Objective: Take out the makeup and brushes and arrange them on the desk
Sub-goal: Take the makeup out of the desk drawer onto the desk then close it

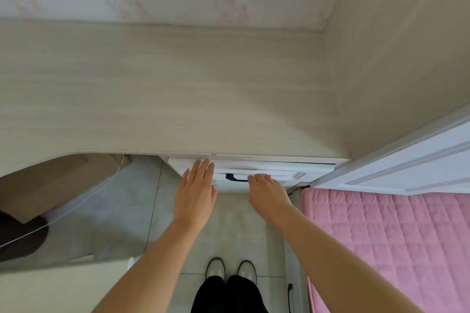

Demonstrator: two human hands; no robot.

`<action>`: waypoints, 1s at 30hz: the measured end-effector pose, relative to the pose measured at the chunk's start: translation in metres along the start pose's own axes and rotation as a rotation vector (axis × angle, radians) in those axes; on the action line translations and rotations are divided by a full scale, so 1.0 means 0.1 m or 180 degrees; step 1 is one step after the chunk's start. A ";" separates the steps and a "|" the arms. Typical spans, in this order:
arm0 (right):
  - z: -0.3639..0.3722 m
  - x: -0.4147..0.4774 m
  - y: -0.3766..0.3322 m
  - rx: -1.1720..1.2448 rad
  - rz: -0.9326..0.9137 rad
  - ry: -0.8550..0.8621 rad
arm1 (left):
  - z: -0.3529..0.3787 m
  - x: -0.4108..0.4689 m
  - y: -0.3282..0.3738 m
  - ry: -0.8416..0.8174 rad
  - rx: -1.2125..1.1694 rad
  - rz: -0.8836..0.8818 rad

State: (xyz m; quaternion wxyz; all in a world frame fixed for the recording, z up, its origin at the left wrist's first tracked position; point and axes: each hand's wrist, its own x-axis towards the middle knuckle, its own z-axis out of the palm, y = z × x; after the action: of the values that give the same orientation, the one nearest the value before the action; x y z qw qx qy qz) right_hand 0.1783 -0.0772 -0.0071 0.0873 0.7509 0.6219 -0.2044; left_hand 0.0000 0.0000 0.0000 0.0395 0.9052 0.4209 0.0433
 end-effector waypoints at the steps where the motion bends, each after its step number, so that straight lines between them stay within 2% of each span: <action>1: 0.03 0.06 -0.01 -0.0026 0.0013 -0.0037 | 0.02 0.03 -0.02 0.0003 -0.0045 -0.0049; 9: 0.27 0.20 -0.06 0.0061 -0.0005 -0.0130 | 0.19 0.07 -0.18 0.0078 0.0003 0.0029; 24: 0.28 -0.04 -0.06 0.0372 -0.0131 -0.0335 | 0.30 0.11 -0.18 0.0354 -0.0130 -0.0019; 30: 0.37 -0.25 -0.09 0.0459 -0.0180 -0.0266 | 0.31 0.13 -0.17 0.0123 -0.0440 0.0073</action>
State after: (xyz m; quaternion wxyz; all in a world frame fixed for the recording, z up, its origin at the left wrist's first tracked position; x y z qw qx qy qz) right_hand 0.1587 -0.1123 -0.0290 0.0531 0.7282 0.6223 -0.2822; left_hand -0.0013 0.0195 -0.0318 0.0933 0.9041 0.4072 0.0902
